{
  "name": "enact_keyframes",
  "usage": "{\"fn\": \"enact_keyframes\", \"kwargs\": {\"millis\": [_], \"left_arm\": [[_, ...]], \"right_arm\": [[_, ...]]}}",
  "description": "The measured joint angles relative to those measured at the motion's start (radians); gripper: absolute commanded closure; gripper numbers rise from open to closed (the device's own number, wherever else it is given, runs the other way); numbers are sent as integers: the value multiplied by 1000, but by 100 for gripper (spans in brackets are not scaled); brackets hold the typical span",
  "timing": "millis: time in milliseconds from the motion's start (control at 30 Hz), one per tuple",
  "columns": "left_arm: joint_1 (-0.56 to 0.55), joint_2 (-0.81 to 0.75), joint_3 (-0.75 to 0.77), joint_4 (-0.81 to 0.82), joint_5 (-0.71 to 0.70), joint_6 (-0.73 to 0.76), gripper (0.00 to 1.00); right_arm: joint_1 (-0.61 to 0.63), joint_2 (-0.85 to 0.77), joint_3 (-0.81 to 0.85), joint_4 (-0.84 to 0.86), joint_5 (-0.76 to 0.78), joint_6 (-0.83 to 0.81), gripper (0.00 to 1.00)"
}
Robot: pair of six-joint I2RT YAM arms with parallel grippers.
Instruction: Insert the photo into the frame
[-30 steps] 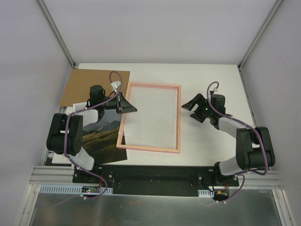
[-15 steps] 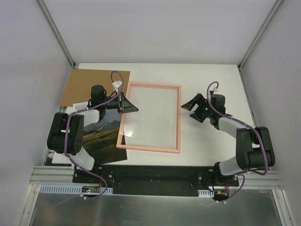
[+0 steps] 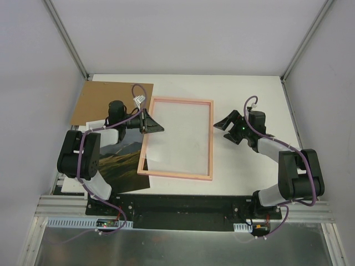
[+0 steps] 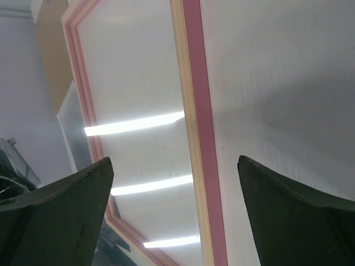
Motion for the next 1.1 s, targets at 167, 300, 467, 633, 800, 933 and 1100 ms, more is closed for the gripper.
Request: {"fn": "enact_keyframes", "kwargs": {"millis": [167, 300, 467, 633, 800, 933, 1100], "left_arm": [[-7, 5, 1, 10, 0, -7, 100], [-9, 7, 5, 14, 0, -9, 100], [-9, 21, 8, 21, 0, -11, 100], [-9, 24, 8, 27, 0, -13, 100], [-10, 34, 12, 32, 0, -18, 100], [-16, 42, 13, 35, -2, -23, 100], [-23, 50, 15, 39, -5, -27, 100]], "right_arm": [[0, 0, 0, 0, 0, 0, 4], [0, 0, 0, 0, -1, 0, 4], [0, 0, 0, 0, -2, 0, 4], [0, 0, 0, 0, -3, 0, 4], [0, 0, 0, 0, -3, 0, 4], [0, 0, 0, 0, -3, 0, 4], [0, 0, 0, 0, -3, 0, 4]]}}
